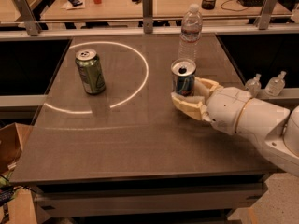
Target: Move redbull can near water bottle
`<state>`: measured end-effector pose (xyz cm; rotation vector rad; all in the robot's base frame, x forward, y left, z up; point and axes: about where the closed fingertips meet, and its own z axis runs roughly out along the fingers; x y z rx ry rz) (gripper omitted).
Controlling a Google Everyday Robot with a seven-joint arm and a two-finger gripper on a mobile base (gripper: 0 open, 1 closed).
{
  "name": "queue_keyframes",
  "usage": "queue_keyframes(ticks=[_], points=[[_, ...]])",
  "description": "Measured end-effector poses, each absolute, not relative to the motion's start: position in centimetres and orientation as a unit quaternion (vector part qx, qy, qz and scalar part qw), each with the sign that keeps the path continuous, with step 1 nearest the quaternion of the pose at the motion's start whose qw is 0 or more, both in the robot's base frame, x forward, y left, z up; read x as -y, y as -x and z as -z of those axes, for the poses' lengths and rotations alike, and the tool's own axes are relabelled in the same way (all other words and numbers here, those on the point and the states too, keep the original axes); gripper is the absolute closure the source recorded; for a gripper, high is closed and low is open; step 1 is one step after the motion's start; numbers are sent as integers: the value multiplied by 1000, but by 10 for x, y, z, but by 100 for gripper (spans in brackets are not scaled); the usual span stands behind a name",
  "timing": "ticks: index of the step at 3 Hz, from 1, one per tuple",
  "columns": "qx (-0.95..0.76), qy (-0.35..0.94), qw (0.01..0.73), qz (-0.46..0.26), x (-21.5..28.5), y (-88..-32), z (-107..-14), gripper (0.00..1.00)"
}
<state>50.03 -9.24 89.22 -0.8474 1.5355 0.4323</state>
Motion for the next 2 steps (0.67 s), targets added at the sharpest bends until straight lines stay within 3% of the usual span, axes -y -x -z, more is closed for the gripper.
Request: queue_keyframes(ticks=[2], points=[[-696,327,636,-66,187,-509,-917,100]])
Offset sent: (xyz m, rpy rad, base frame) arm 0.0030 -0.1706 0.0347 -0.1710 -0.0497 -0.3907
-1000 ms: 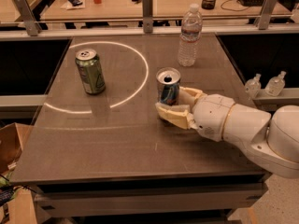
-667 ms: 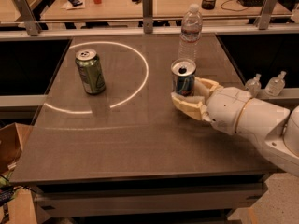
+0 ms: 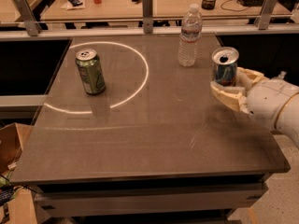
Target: Move redbull can near water bottle
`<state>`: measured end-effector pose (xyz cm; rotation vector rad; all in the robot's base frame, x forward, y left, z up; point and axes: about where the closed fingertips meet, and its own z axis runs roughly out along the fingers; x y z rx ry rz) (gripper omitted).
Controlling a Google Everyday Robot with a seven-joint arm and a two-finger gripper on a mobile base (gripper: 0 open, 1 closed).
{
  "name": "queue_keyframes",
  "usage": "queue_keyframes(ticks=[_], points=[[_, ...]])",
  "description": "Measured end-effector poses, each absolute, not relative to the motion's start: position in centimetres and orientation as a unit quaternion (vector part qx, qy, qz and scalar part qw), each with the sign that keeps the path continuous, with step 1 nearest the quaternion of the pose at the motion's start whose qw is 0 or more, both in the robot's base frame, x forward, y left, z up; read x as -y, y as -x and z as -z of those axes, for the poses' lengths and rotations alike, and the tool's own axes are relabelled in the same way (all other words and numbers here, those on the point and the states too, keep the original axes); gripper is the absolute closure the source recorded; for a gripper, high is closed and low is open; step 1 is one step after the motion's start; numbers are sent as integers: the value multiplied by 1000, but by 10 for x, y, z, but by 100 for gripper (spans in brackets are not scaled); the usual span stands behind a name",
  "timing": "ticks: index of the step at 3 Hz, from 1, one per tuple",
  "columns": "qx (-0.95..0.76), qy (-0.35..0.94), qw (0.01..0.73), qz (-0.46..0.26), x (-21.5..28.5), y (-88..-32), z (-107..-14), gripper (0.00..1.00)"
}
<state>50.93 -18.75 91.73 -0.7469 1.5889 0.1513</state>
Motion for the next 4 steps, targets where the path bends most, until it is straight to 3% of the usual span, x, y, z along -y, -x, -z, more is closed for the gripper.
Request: queue_keyframes(ticks=[2,4], points=[[-710,309,630,-52,196,-512,-913,100],[-740,242,628,11,220,-559,-906,100]])
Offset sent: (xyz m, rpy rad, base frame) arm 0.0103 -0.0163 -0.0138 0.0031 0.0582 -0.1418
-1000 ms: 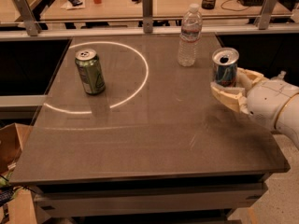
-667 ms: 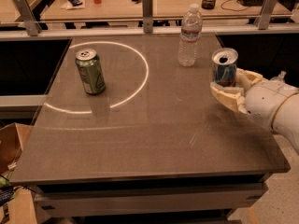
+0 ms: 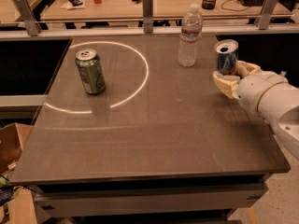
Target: Move redbull can near water bottle
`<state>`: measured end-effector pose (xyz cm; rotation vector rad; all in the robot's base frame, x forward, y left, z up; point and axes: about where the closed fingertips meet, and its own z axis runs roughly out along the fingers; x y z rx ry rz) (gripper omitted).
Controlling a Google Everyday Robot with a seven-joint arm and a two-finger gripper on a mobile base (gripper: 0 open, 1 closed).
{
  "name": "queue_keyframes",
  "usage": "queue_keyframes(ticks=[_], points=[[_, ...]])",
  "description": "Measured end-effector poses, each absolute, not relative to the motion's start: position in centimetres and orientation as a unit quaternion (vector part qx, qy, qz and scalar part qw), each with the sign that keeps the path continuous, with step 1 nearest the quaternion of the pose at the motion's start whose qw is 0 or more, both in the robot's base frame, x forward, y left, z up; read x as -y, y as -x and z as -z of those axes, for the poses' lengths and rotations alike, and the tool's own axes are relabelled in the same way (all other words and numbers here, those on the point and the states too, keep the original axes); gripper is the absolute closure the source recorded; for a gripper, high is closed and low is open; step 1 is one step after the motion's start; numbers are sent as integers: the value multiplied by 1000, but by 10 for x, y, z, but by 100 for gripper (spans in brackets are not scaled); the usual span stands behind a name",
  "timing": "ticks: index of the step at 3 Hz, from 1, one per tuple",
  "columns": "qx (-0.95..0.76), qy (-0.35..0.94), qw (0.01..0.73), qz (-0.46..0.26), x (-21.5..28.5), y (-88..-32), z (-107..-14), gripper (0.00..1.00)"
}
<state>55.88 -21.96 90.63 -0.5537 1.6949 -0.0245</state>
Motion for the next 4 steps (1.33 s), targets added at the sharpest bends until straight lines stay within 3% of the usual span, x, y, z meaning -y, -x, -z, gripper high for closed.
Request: queue_keyframes(ticks=[4], points=[[-762,71,643,-16,230,-685,-899,100]])
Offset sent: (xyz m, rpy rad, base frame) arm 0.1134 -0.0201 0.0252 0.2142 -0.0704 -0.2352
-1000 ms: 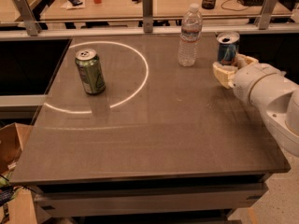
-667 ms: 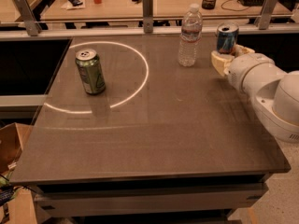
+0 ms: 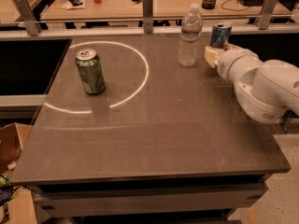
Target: Move redbull can near water bottle
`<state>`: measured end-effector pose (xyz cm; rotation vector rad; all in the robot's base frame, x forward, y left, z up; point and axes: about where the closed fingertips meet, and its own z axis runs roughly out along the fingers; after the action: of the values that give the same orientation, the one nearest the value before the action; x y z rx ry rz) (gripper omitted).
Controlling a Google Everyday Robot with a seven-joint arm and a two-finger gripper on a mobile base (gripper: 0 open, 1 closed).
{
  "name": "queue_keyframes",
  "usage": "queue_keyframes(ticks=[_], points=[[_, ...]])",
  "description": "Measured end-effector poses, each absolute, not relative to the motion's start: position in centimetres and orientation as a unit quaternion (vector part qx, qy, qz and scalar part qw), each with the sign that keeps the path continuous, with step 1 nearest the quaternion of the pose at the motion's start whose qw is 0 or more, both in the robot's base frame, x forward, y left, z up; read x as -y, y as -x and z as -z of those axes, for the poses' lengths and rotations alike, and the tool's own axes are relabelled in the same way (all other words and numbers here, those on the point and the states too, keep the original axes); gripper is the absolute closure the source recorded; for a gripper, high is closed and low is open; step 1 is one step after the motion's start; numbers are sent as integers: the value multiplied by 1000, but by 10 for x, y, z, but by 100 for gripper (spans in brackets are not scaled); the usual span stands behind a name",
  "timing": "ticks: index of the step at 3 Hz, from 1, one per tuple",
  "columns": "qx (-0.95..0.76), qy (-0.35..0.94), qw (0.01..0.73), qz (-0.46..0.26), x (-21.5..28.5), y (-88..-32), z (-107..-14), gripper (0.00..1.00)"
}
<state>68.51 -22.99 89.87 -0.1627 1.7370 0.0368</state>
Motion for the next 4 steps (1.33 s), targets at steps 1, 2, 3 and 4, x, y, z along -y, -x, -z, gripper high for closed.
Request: queue_keyframes(ticks=[1,2,3,4], points=[[-766,45,641,-23,235,-703,-891,100],[-768,43,639,-20,238,-712,-887,100],[-773,42,632,-18,241,-712,-878,100],[-773,43,633,-18,240,-712,-879,82]])
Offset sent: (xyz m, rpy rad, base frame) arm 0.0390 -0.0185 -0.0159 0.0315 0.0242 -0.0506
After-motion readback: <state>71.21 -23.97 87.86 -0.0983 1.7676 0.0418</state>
